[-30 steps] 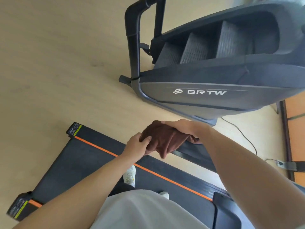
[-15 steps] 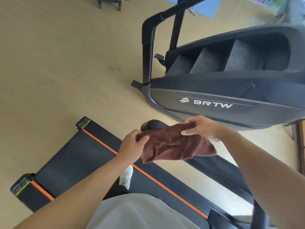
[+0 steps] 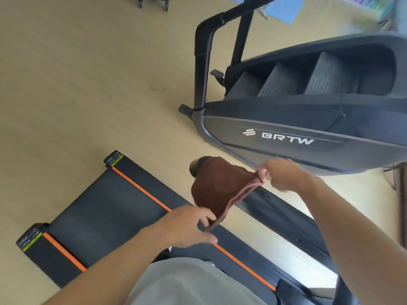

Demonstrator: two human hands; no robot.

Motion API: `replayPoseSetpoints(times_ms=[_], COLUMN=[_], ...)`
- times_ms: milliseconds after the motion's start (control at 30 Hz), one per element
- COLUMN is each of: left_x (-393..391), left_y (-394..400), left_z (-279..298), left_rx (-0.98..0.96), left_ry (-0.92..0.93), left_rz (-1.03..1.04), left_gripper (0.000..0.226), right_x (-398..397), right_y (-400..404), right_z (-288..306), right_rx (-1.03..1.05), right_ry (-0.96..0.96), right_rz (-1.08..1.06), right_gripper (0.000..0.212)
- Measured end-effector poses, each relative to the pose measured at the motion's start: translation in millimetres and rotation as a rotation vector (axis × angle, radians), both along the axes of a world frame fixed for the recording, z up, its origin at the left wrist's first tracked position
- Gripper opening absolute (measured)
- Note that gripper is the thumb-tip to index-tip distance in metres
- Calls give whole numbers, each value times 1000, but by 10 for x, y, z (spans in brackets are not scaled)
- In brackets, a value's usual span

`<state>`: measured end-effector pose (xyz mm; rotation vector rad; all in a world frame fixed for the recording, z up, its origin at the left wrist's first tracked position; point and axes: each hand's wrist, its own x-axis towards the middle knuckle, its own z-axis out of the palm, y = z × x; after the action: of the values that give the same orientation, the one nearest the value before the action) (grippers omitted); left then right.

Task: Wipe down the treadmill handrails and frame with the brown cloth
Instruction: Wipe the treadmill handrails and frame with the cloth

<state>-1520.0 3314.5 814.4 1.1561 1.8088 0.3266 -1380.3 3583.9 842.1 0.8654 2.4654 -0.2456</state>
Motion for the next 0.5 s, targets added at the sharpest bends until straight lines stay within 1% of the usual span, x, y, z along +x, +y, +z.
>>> replayPoseSetpoints(times_ms=[33,67,100,133,167,200,233,267,300,333,367,400,467,500], left_x=[48,74,70,45,4,-54,-129,-219,-314,-415,-515,-617,-817,-909], left_y=[-18,-27,-15,22,68,115,169,215,252,273,277,269,223,189], left_z=[-61,-117,-179,-228,-268,-308,-330,-343,-356,-365,-381,-398,-426,-438], left_rx=[-108,-143,-115,-58,2,53,93,115,119,109,97,90,80,78], left_ry=[-121,-195,-214,-192,-161,-138,-119,-96,-72,-56,-54,-54,-50,-49], left_rz=[-91,-111,-77,-16,58,132,205,269,325,378,426,469,529,547], left_gripper=[47,47,43,37,30,23,18,15,16,18,20,20,16,13], right_x=[118,184,204,170,80,-60,-213,-351,-488,-624,-766,-914,-1201,-1359], right_y=[-48,-122,-210,-330,-458,-596,-728,-845,-928,-956,-951,-941,-915,-905], right_z=[-5,8,-16,-33,-67,-102,-165,-267,-359,-436,-495,-522,-560,-570], right_rx=[30,42,27,-19,-76,-134,-157,-123,-55,32,87,108,91,76], right_ry=[-110,-56,131,306,398,375,285,208,152,118,114,126,148,122], right_rz=[-65,-146,-239,-324,-359,-329,-291,-248,-221,-204,-194,-174,-103,-47], right_gripper=[45,44,36,29,42,64,83,97,106,109,106,99,80,69])
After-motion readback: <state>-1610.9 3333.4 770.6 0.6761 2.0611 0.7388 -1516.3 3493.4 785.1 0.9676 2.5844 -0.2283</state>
